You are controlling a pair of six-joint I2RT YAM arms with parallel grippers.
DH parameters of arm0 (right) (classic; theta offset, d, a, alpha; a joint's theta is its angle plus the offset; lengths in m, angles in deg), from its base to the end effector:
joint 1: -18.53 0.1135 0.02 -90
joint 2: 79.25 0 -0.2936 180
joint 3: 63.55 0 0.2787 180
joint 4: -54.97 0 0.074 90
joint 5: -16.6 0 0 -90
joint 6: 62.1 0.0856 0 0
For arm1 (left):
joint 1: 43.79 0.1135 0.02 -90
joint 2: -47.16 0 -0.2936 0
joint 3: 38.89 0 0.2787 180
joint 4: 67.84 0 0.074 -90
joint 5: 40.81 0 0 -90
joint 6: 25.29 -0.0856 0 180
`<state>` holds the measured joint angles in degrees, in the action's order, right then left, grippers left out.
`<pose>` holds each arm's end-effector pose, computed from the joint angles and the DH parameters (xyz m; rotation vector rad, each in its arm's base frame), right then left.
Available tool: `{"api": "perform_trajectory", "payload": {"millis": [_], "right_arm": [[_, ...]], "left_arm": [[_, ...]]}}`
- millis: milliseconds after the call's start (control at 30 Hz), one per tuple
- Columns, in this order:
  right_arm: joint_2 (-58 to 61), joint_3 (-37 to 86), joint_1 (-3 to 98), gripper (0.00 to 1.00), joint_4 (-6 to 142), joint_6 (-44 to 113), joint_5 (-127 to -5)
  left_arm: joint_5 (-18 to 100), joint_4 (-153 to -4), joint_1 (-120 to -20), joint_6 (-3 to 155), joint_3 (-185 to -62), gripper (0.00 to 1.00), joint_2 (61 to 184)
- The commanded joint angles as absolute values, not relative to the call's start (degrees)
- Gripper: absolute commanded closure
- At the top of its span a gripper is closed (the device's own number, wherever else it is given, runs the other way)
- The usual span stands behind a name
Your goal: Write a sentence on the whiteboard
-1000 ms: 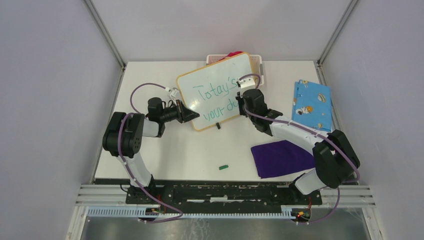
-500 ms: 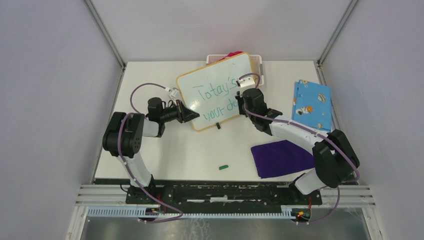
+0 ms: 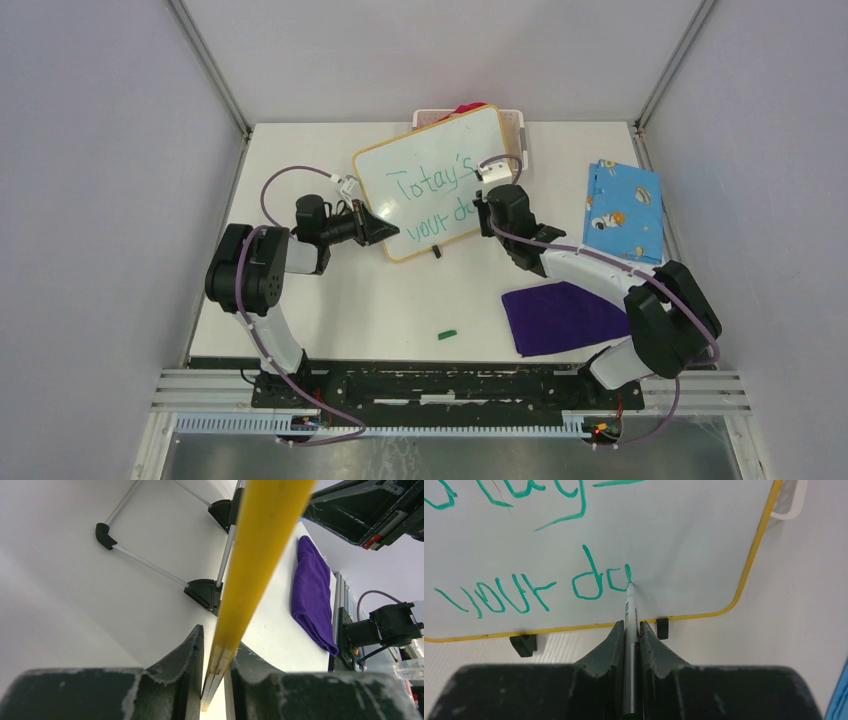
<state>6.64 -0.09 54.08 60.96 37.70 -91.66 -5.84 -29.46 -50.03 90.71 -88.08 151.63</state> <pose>0.3355 0.2068 0.2261 -0.2634 2.0267 0.1657 0.3600 -0.1099 0.1329 0.3756 1.8912 -1.2703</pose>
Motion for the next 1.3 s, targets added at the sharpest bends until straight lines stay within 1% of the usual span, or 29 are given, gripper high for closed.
{"api": "perform_trajectory", "payload": {"millis": [0,233,500,867,1267], "right_arm": [[5.63,-1.29,53.90,1.00,59.14,38.37,-92.18],[4.78,-1.90,53.74,1.00,59.62,38.60,-95.05],[1.43,-1.33,53.66,1.00,57.58,38.50,-92.47],[3.78,3.17,53.46,1.00,58.25,37.61,-92.50],[5.97,3.29,53.14,1.00,58.26,37.72,-92.39]], "left_arm": [[-2.27,-33.60,-50.93,87.27,-88.53,0.74,152.89],[-2.29,-33.60,-50.91,87.20,-88.59,0.74,152.89],[-2.31,-33.60,-50.91,87.21,-88.63,0.74,152.94],[-2.23,-33.78,-50.95,87.20,-88.62,0.74,152.87],[-2.22,-33.95,-50.91,87.04,-88.72,0.74,152.85]]}}
